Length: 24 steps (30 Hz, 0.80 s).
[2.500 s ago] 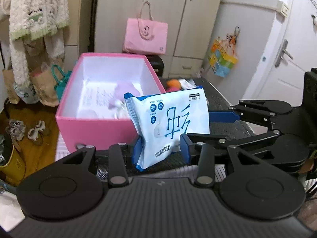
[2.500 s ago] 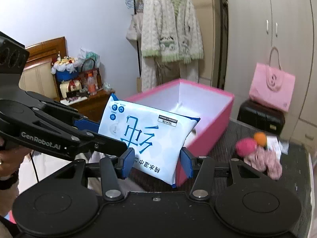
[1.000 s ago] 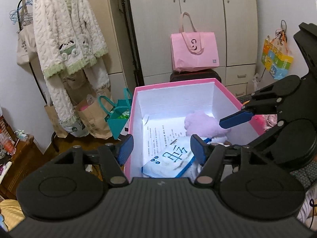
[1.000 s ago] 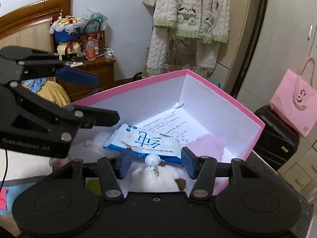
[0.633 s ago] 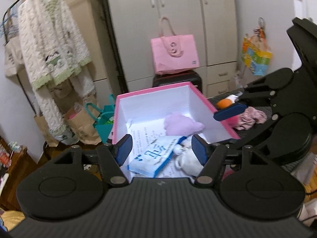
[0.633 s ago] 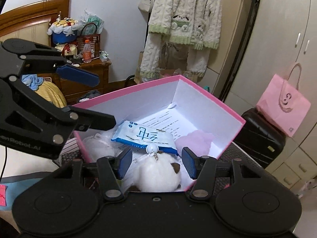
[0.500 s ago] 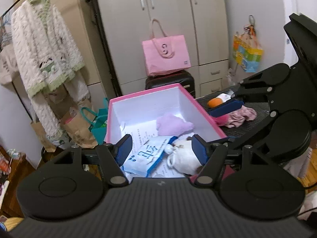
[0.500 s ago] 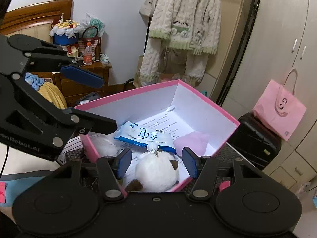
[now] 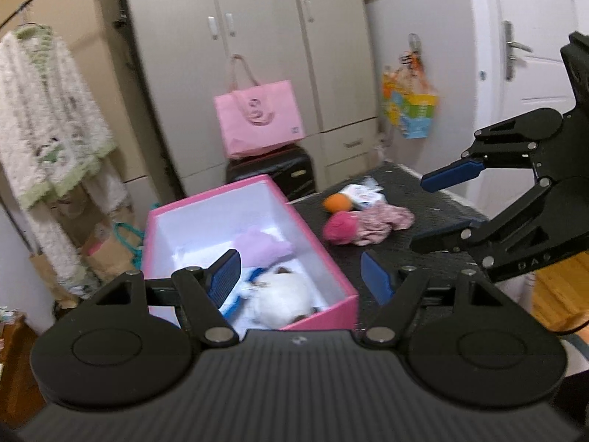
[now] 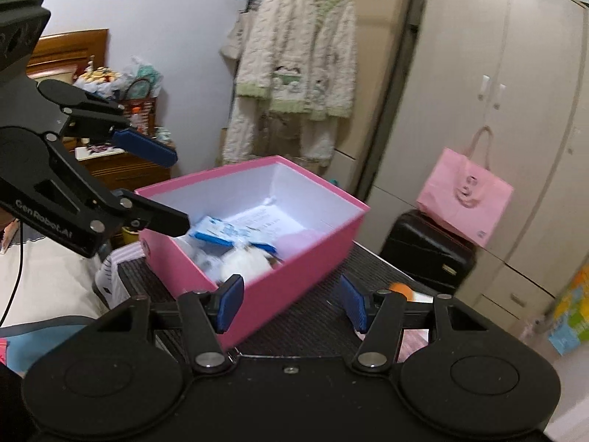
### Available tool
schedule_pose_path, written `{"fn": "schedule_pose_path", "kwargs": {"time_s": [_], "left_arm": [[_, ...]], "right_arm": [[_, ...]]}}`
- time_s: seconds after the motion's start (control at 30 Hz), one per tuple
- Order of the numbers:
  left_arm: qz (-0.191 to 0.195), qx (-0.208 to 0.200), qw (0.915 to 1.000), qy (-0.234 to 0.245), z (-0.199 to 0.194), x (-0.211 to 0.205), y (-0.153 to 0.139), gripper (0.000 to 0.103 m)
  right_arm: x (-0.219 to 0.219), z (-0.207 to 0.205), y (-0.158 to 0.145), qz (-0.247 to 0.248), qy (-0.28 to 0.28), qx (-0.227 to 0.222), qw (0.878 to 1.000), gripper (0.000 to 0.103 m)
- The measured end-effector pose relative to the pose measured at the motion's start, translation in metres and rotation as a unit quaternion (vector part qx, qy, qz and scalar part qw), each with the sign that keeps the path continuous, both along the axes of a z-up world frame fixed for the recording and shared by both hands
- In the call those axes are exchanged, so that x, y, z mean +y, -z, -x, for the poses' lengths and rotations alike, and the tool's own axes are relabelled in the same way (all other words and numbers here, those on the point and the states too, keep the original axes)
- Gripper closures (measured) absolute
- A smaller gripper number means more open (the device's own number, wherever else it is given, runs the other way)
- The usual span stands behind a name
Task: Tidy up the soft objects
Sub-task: 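Withdraw both tools from the box toward the pink pom-pom and floral cloth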
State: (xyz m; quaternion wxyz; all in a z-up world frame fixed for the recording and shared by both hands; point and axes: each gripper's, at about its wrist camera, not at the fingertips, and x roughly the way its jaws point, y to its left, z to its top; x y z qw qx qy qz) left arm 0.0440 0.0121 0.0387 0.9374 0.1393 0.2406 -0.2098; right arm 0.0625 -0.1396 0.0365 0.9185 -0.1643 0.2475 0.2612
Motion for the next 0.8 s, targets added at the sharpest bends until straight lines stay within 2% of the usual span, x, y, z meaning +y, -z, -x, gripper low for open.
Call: {"fn": "schedule_pose_path", "kwargs": {"time_s": [0.17, 0.3, 0.43, 0.6, 0.73, 0.8], "left_arm": [[0.01, 0.02, 0.9991, 0.035, -0.004, -0.024, 0.007, 0.031], [0.009, 0.03, 0.9984, 0.048, -0.016, -0.048, 0.013, 0.032], [0.024, 0.044, 0.9971, 0.058, -0.033, -0.072, 0.017, 0.032], [0.04, 0.04, 0.9977, 0.036, -0.058, -0.101, 0.025, 0.032], [0.061, 0.052, 0.9967, 0.008, -0.084, -0.117, 0.035, 0.032], [0.066, 0.057, 0.9961, -0.013, -0.097, -0.124, 0.042, 0.032]], "right_arm": [[-0.04, 0.007, 0.019, -0.028, 0.034, 0.014, 0.999, 0.039], [-0.061, -0.002, 0.033, -0.039, 0.046, 0.026, 0.998, 0.039], [-0.078, -0.018, 0.046, -0.051, 0.047, 0.04, 0.997, 0.038], [-0.098, -0.05, 0.064, -0.058, 0.037, 0.055, 0.996, 0.038], [-0.11, -0.08, 0.08, -0.066, 0.021, 0.063, 0.996, 0.038], [-0.113, -0.092, 0.088, -0.068, 0.014, 0.061, 0.996, 0.033]]}}
